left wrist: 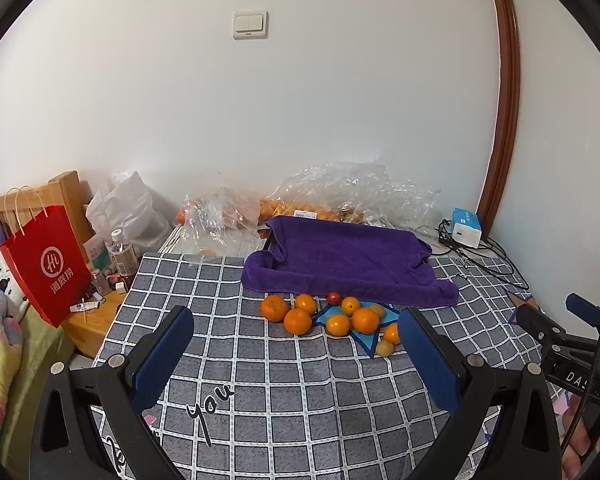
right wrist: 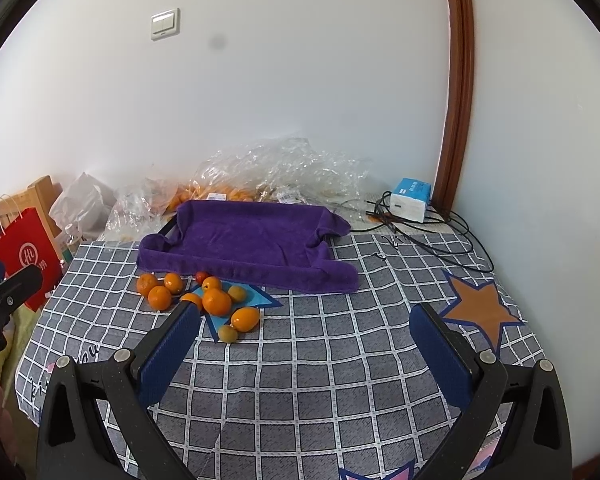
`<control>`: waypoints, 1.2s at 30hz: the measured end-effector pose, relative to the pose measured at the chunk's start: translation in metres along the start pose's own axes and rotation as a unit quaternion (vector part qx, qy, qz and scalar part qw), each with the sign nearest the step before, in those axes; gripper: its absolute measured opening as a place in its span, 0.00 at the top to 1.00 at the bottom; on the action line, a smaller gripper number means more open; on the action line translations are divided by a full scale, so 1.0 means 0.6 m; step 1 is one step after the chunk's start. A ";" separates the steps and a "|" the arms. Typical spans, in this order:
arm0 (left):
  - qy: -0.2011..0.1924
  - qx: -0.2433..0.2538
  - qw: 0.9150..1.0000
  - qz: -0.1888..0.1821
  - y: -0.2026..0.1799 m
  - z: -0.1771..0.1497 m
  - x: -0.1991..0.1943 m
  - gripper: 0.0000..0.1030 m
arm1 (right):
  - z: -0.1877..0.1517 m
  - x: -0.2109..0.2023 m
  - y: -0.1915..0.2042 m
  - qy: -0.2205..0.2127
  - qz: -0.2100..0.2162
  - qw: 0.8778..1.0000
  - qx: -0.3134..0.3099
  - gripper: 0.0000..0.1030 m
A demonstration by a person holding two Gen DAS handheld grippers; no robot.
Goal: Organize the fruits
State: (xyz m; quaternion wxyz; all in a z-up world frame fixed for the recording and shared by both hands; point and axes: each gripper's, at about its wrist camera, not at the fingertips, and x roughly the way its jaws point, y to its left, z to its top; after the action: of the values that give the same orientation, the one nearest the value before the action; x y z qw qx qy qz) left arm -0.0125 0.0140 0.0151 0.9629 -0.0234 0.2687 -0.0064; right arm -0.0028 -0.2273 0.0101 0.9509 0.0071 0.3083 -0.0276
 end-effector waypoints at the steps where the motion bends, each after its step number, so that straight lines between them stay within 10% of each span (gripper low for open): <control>1: -0.001 0.000 1.000 0.000 -0.001 0.000 -0.001 0.00 | 0.000 0.001 -0.001 0.001 0.001 1.000 0.002 0.00; 36: 0.003 0.007 1.000 0.003 -0.020 -0.007 0.029 0.00 | -0.015 0.042 0.014 0.015 0.010 1.000 -0.002 0.00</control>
State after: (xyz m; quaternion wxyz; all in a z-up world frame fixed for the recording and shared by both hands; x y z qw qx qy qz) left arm 0.0000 0.0013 0.0029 0.9622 -0.0161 0.2718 -0.0058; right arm 0.0128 -0.2197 -0.0117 0.9463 0.0091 0.3228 -0.0171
